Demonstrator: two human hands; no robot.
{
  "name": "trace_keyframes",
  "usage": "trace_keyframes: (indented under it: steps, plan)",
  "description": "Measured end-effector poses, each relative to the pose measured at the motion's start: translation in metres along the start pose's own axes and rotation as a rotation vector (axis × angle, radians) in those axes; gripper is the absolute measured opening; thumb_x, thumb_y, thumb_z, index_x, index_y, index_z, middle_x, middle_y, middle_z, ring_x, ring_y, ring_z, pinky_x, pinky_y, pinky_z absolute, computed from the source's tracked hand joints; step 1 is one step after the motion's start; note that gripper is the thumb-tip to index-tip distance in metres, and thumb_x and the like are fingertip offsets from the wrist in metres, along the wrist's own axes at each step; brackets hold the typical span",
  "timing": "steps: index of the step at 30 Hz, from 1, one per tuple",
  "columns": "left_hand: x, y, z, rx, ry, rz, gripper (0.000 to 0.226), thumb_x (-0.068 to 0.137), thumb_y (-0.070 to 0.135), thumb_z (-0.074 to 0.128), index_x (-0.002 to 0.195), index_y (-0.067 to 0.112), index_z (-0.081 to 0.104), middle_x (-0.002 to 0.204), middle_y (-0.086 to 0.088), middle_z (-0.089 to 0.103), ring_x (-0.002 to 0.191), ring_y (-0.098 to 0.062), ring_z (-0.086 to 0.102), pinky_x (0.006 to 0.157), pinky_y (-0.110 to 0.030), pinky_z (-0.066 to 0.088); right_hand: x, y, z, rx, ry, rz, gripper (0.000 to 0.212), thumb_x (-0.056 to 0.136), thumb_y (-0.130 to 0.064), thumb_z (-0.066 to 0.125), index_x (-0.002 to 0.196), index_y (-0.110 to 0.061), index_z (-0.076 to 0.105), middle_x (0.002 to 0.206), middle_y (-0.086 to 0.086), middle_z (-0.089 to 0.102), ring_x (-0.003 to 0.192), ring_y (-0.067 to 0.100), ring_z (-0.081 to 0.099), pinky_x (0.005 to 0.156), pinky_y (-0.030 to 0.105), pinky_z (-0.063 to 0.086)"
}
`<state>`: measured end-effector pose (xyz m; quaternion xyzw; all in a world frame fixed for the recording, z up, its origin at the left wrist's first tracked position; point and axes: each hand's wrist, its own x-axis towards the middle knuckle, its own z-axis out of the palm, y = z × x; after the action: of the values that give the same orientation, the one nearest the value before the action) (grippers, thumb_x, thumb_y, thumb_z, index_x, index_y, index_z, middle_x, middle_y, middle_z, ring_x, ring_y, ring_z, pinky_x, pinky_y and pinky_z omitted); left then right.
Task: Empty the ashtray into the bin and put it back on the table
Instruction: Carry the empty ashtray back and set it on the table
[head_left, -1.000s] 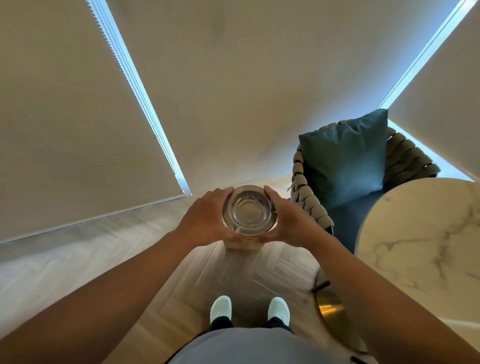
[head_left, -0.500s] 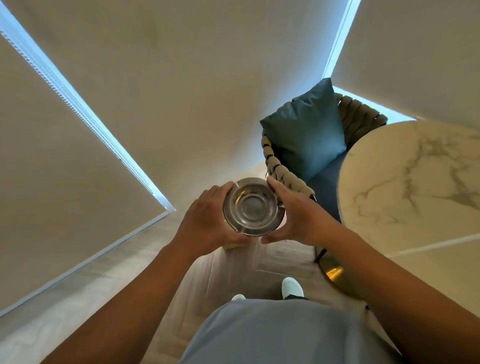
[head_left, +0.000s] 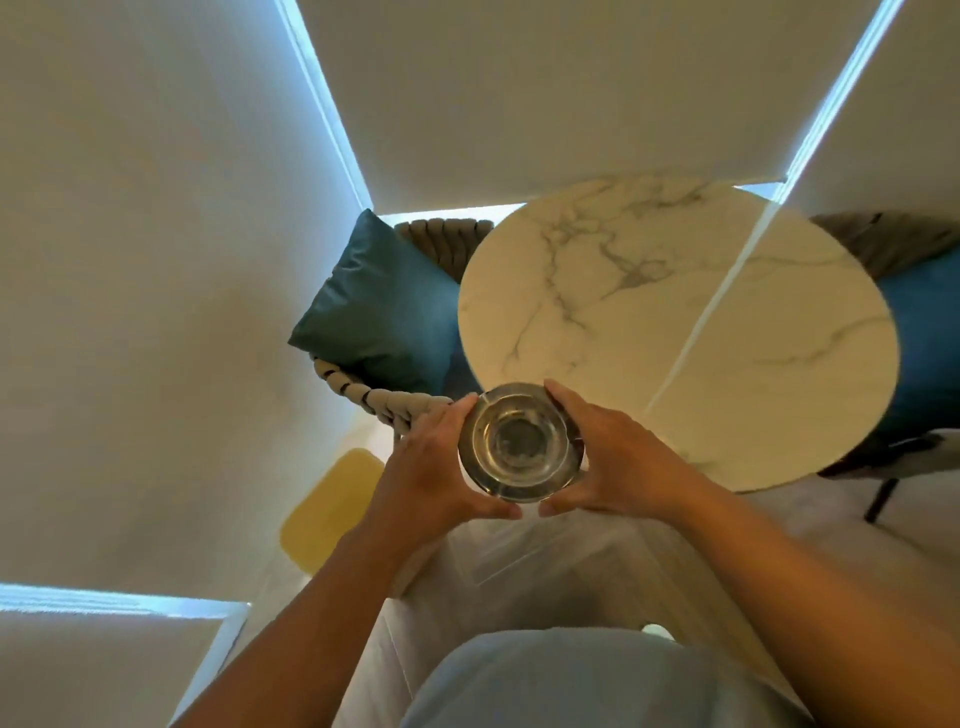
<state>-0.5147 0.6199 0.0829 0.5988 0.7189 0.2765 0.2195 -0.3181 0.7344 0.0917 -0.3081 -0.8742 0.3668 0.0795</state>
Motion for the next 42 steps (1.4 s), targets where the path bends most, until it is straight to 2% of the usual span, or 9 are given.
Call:
trace_keyframes:
  steps: [4, 8, 13, 19, 25, 30, 35, 38, 42]
  plan:
    - [0.037, 0.049, 0.042, 0.017, -0.097, 0.084, 0.108, 0.050, 0.079, 0.073, 0.137, 0.025, 0.041, 0.127, 0.003, 0.060, 0.115, -0.014, 0.056, 0.100, -0.046, 0.049, -0.037, 0.047, -0.038, 0.032, 0.068, 0.089, 0.127, 0.049, -0.056, 0.090, 0.149, -0.034, 0.015, 0.138, -0.007, 0.056, 0.118, 0.015, 0.058, 0.096, 0.033, 0.050]
    - [0.065, 0.095, 0.087, 0.019, -0.156, 0.081, 0.113, 0.045, 0.076, 0.077, 0.140, 0.034, 0.031, 0.130, 0.008, 0.054, 0.116, -0.009, 0.051, 0.100, -0.041, 0.049, -0.070, 0.097, -0.076, 0.001, 0.072, 0.188, 0.138, 0.046, -0.061, 0.087, 0.154, -0.029, 0.007, 0.144, -0.005, 0.051, 0.124, 0.018, 0.053, 0.100, 0.040, 0.048]
    - [0.100, 0.135, 0.132, 0.024, -0.187, 0.084, 0.123, 0.044, 0.073, 0.081, 0.145, 0.026, 0.030, 0.133, 0.006, 0.051, 0.119, -0.012, 0.050, 0.101, -0.040, 0.048, -0.087, 0.149, -0.116, -0.011, 0.052, 0.240, 0.140, 0.046, -0.063, 0.086, 0.154, -0.029, 0.003, 0.146, -0.003, 0.049, 0.127, 0.021, 0.052, 0.102, 0.044, 0.047]
    - [0.137, 0.159, 0.153, 0.015, -0.184, 0.112, 0.116, 0.048, 0.064, 0.086, 0.143, 0.025, 0.033, 0.129, 0.006, 0.052, 0.116, -0.012, 0.051, 0.098, -0.040, 0.050, -0.084, 0.184, -0.144, 0.030, 0.056, 0.281, 0.138, 0.049, -0.059, 0.088, 0.155, -0.030, 0.005, 0.147, -0.003, 0.049, 0.127, 0.020, 0.051, 0.101, 0.042, 0.047]
    - [0.190, 0.145, 0.158, 0.024, -0.189, 0.102, 0.120, 0.047, 0.057, 0.090, 0.145, 0.027, 0.030, 0.131, 0.007, 0.052, 0.117, -0.012, 0.050, 0.100, -0.037, 0.048, -0.037, 0.211, -0.156, 0.030, 0.034, 0.306, 0.138, 0.051, -0.058, 0.088, 0.155, -0.030, 0.002, 0.148, -0.003, 0.047, 0.126, 0.020, 0.051, 0.099, 0.042, 0.047]
    - [0.249, 0.115, 0.165, 0.044, -0.209, 0.053, 0.128, 0.047, 0.054, 0.092, 0.150, 0.022, 0.023, 0.143, 0.004, 0.047, 0.129, -0.016, 0.044, 0.106, -0.040, 0.042, 0.019, 0.236, -0.160, 0.020, 0.040, 0.360, 0.136, 0.054, -0.052, 0.089, 0.155, -0.028, 0.002, 0.149, -0.001, 0.045, 0.127, 0.021, 0.050, 0.098, 0.041, 0.048]
    - [0.309, 0.086, 0.178, 0.044, -0.227, 0.041, 0.120, 0.044, 0.049, 0.094, 0.144, 0.027, 0.032, 0.134, 0.005, 0.054, 0.121, -0.017, 0.050, 0.102, -0.041, 0.044, 0.073, 0.267, -0.158, 0.024, 0.064, 0.433, 0.135, 0.053, -0.051, 0.089, 0.154, -0.027, 0.003, 0.148, -0.003, 0.045, 0.125, 0.022, 0.052, 0.095, 0.042, 0.049]
    - [0.340, 0.071, 0.192, 0.053, -0.253, 0.018, 0.117, 0.044, 0.048, 0.093, 0.143, 0.028, 0.033, 0.132, 0.005, 0.054, 0.121, -0.018, 0.050, 0.101, -0.041, 0.044, 0.100, 0.291, -0.155, 0.031, 0.070, 0.467, 0.130, 0.049, -0.050, 0.090, 0.150, -0.029, 0.011, 0.141, -0.005, 0.051, 0.119, 0.022, 0.056, 0.092, 0.044, 0.051]
    - [0.372, 0.050, 0.216, 0.089, -0.297, -0.021, 0.119, 0.044, 0.048, 0.093, 0.144, 0.023, 0.033, 0.134, 0.002, 0.053, 0.123, -0.019, 0.050, 0.102, -0.043, 0.043, 0.131, 0.325, -0.147, -0.002, 0.035, 0.502, 0.128, 0.049, -0.049, 0.091, 0.150, -0.025, 0.016, 0.138, 0.001, 0.052, 0.120, 0.025, 0.053, 0.093, 0.044, 0.050]
